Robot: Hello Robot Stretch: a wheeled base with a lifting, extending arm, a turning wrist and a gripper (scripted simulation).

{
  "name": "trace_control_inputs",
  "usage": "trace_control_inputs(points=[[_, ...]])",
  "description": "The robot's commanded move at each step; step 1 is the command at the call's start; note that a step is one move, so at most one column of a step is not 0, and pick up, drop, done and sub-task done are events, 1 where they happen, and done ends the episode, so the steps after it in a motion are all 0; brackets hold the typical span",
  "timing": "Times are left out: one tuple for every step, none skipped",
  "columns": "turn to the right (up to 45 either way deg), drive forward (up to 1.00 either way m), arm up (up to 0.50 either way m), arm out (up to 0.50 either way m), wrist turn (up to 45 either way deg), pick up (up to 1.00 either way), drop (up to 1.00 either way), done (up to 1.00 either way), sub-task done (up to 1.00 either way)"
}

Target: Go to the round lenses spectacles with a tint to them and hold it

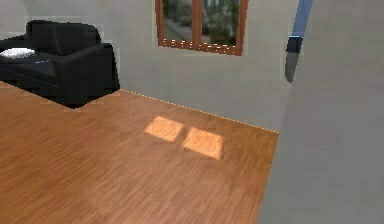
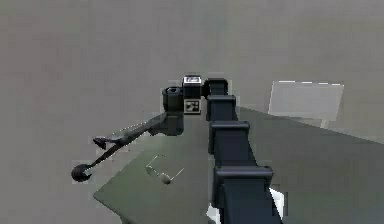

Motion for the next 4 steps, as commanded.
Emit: trace_control_inputs(points=[[0.0, 0.0, 0.0, 0.0, 45.0, 0.0, 0.0, 0.0, 0.0], [0.0, 0.0, 0.0, 0.0, 27.0, 0.0, 0.0, 0.0, 0.0], [0.0, 0.0, -0.3, 0.0, 0.0, 0.0, 0.0, 0.0, 0.0], [0.0, 0.0, 0.0, 0.0, 0.0, 1.0, 0.0, 0.0, 0.0]])
